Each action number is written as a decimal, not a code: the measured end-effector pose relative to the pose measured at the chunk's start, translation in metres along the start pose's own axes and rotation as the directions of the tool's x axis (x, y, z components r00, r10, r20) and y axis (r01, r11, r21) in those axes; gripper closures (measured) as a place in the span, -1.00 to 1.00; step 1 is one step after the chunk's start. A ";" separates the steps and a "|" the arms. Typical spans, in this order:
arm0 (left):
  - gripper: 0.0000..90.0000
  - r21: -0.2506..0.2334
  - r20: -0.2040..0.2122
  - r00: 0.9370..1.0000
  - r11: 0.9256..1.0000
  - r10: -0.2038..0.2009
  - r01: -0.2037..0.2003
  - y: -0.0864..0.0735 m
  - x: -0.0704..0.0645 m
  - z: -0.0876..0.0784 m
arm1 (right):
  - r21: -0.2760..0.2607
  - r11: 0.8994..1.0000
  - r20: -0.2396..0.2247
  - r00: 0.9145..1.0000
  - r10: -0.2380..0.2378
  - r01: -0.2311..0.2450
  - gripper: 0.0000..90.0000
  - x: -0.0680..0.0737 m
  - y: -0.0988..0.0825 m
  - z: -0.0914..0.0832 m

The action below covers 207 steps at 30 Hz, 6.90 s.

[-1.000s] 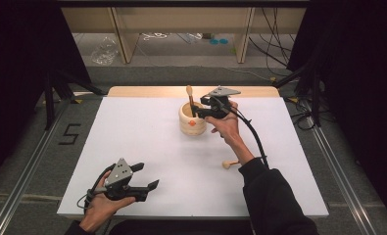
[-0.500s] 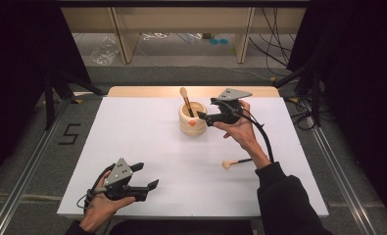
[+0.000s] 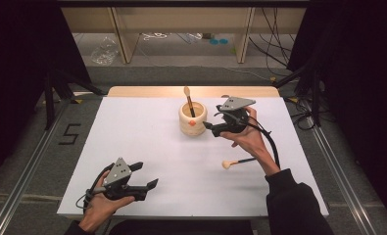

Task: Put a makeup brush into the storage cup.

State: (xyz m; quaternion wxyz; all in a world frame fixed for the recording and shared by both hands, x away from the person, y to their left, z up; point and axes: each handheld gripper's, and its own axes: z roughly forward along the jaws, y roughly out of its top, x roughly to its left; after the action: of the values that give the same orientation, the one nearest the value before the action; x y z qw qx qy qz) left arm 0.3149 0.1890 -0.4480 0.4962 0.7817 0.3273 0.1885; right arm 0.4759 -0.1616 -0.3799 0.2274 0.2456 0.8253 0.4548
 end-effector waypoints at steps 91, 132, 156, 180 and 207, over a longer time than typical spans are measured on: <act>-0.52 0.001 0.001 1.000 1.000 0.019 -0.019 0.001 0.003 0.000 | 0.427 0.898 -0.079 0.994 -0.076 0.103 -0.23 -0.009 -0.098 -0.050; -0.52 0.007 -0.005 1.000 1.000 0.020 -0.020 0.001 0.003 0.000 | 0.590 0.776 -0.253 0.964 -0.087 0.224 0.52 -0.016 -0.102 -0.023; -0.52 0.000 -0.015 1.000 1.000 -0.005 0.005 0.000 0.003 0.000 | 0.684 0.683 -0.293 0.954 -0.065 0.256 0.74 -0.015 -0.092 -0.010; -0.52 0.001 -0.015 1.000 1.000 -0.003 0.003 0.000 0.003 -0.001 | 0.777 0.591 -0.272 0.962 0.002 0.218 0.83 -0.012 -0.082 0.003; -0.52 -0.003 -0.018 1.000 1.000 -0.007 0.007 0.001 0.004 -0.002 | 0.679 0.700 -0.283 0.958 -0.031 0.224 0.85 -0.018 -0.068 -0.007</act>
State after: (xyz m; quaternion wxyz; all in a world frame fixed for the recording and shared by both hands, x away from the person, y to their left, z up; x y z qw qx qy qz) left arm 0.3168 0.1928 -0.4466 0.4950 0.7781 0.3343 0.1943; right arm 0.4718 -0.2084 -0.4321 0.0417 0.1960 0.9729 0.1157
